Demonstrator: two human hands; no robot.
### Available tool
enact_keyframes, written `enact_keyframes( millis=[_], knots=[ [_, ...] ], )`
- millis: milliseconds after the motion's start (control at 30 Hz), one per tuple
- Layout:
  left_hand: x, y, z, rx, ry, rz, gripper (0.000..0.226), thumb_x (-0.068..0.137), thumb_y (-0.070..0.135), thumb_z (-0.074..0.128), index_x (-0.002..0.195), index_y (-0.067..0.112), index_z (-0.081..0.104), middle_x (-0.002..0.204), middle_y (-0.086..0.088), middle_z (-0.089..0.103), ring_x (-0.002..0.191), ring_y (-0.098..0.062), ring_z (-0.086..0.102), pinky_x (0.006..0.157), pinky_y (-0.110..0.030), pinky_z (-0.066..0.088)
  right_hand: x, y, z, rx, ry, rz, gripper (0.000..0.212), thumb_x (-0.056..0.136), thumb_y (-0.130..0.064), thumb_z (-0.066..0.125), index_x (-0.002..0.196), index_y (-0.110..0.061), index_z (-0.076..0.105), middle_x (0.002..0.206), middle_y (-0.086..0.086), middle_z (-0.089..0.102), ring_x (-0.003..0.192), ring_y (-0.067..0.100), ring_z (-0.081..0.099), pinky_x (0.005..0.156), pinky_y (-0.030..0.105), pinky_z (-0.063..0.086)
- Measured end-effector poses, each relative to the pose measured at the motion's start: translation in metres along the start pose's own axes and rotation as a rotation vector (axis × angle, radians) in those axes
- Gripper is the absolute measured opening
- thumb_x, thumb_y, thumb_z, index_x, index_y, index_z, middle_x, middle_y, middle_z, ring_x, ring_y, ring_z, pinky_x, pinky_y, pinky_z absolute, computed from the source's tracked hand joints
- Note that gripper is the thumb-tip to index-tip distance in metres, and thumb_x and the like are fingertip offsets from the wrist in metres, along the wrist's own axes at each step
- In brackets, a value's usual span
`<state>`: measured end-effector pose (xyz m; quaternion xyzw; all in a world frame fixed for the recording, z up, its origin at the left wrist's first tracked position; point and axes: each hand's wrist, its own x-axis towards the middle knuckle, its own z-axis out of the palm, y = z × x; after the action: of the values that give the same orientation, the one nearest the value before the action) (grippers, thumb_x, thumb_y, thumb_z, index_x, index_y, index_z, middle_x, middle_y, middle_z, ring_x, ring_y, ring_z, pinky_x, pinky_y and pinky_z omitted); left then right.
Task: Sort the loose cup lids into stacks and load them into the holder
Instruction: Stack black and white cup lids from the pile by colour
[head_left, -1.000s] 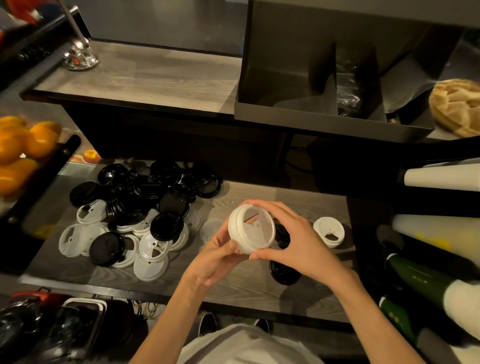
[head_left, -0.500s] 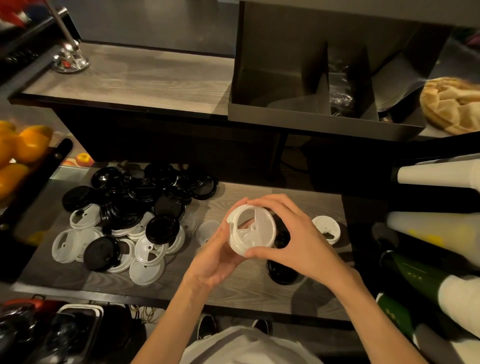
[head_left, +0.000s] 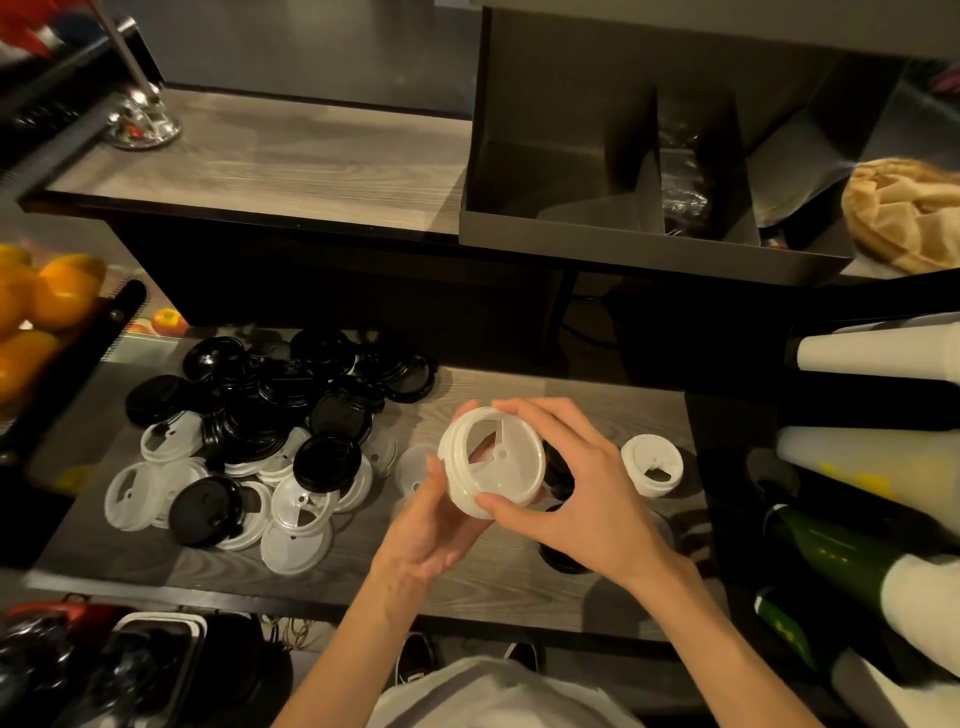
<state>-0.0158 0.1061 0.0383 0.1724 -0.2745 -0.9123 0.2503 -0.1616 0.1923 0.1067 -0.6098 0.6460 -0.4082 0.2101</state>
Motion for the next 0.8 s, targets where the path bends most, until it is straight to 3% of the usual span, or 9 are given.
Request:
enact_keyframes(
  millis=[67,200,333,467,567,667,800],
  knots=[
    [0.000,0.000,-0.002,0.019,-0.015,0.018,0.096,0.071,0.061,0.080,0.152,0.029,0.039,0.147,-0.018,0.053,0.130,-0.034,0.056,0.108,-0.059,0.046,0.001,-0.001,0.000,0.011,0.015,0.004,0.075,0.078,-0.045,0.088,0.143,-0.025,0.055,0.137,-0.015,0.052,0.129,0.010,0.055,0.105,0.029,0.049],
    [0.000,0.001,-0.002,0.058,-0.072,0.089,0.081,0.073,0.061,0.078,0.146,0.041,0.049,0.149,-0.011,0.054,0.137,-0.033,0.051,0.115,-0.063,0.031,0.000,-0.005,-0.001,-0.012,-0.007,0.016,0.077,0.077,-0.048,0.088,0.144,-0.030,0.054,0.137,-0.019,0.050,0.130,0.007,0.053,0.106,0.022,0.046],
    [0.000,0.001,-0.001,0.034,-0.082,0.097,0.088,0.068,0.061,0.081,0.147,0.042,0.048,0.151,-0.011,0.051,0.139,-0.036,0.048,0.114,-0.061,0.036,0.000,-0.007,0.001,-0.023,-0.005,0.045,0.077,0.077,-0.052,0.086,0.144,-0.036,0.052,0.137,-0.023,0.049,0.131,0.003,0.051,0.105,0.016,0.044],
    [0.003,0.006,0.003,0.033,-0.067,0.062,0.092,0.065,0.058,0.085,0.147,0.042,0.047,0.157,-0.015,0.043,0.142,-0.045,0.041,0.113,-0.063,0.037,0.001,-0.005,-0.003,0.002,-0.019,0.067,0.078,0.078,-0.052,0.085,0.146,-0.041,0.049,0.142,-0.024,0.047,0.133,0.002,0.050,0.106,0.019,0.045],
    [0.007,0.010,0.008,0.150,-0.095,0.033,0.091,0.077,0.051,0.079,0.155,0.041,0.034,0.158,-0.012,0.043,0.142,-0.036,0.045,0.111,-0.049,0.045,0.000,0.003,-0.014,0.079,-0.019,0.101,0.079,0.077,-0.043,0.089,0.145,-0.046,0.050,0.145,-0.024,0.047,0.131,0.004,0.053,0.099,0.027,0.056],
    [0.013,0.006,0.012,0.273,-0.161,0.009,0.076,0.096,0.037,0.058,0.161,0.031,0.019,0.160,-0.013,0.039,0.144,-0.032,0.042,0.115,-0.040,0.042,-0.004,0.011,-0.028,0.125,-0.040,0.148,0.080,0.076,-0.038,0.090,0.143,-0.052,0.049,0.145,-0.026,0.049,0.131,0.002,0.054,0.096,0.028,0.058],
    [0.028,0.004,0.011,0.483,-0.108,0.049,0.058,0.101,0.013,0.050,0.156,0.021,0.035,0.152,-0.006,0.052,0.140,-0.025,0.049,0.112,-0.036,0.045,-0.013,0.028,-0.051,0.056,-0.036,0.187,0.087,0.076,-0.035,0.091,0.149,-0.045,0.045,0.143,-0.028,0.051,0.132,-0.005,0.051,0.100,0.014,0.049]
  ],
)
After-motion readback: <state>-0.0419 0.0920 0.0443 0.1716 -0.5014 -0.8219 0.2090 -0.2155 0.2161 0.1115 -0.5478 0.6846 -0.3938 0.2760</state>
